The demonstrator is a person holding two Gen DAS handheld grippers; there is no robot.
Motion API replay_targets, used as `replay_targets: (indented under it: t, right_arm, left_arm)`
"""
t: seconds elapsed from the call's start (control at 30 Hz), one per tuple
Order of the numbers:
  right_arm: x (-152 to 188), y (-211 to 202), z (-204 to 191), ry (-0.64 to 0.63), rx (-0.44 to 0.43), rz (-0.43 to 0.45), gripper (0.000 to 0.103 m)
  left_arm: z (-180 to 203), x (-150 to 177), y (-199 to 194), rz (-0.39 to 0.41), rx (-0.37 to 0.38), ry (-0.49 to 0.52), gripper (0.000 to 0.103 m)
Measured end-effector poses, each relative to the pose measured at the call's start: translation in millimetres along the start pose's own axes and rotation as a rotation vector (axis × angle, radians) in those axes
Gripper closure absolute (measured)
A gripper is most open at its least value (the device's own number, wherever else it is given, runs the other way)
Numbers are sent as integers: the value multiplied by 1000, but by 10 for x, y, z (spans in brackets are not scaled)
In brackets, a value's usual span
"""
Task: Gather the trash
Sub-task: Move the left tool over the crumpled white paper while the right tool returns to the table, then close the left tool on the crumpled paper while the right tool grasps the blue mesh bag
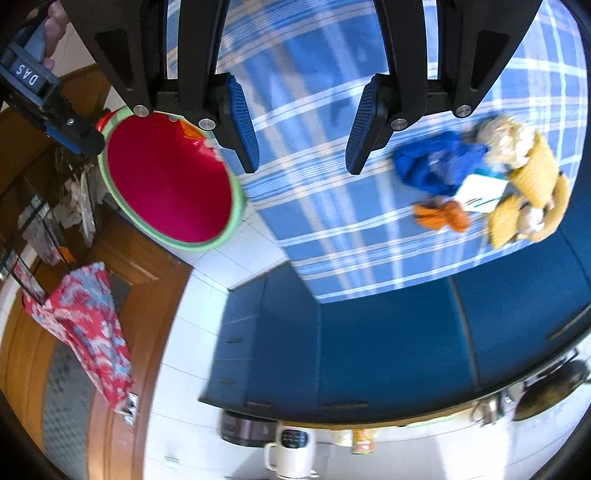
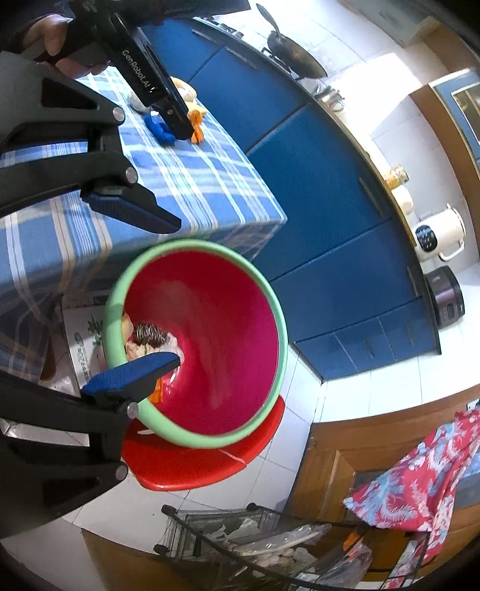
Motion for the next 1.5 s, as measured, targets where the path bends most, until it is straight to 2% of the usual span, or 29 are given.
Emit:
replay_targets:
  t: [0.4,0.6,0.8,1.0,1.23,1.5]
  right_arm:
    - [109,3,-602,-50,-72,-26,32]
    - [182,64,-921,-83,-101,-44,32]
    - [235,178,-1191,-114,-132,-70,32]
    - [285,348,-1454,-145,-151,-99,32]
    - [335,595,-1744,-176,-174,-130,32]
    - [420,825,-1981,-206,-188,-169,32]
  left_arm:
    - [-972,90,-313,28,-147,-98,53]
    - [-1377,168,-338,20,-205,-135,53]
    - [-1698,263,-244,0,-238,-187,45]
    - [-1886,361,-69,-37,-244,-226,41]
    - [-2006,458,113,-71,-229,-259,41]
    - [-2005,495,201,-64,-158,-282,41]
Point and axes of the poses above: each gripper's, at about its wrist camera, not at the fingertips, and y roughly the way its jaws point, z to its right, x to its underside, the point moved 4 cm from there along y, roughly the way its jaws point, and after that the axes turned 11 degrees about z, right-handed, at the moved point
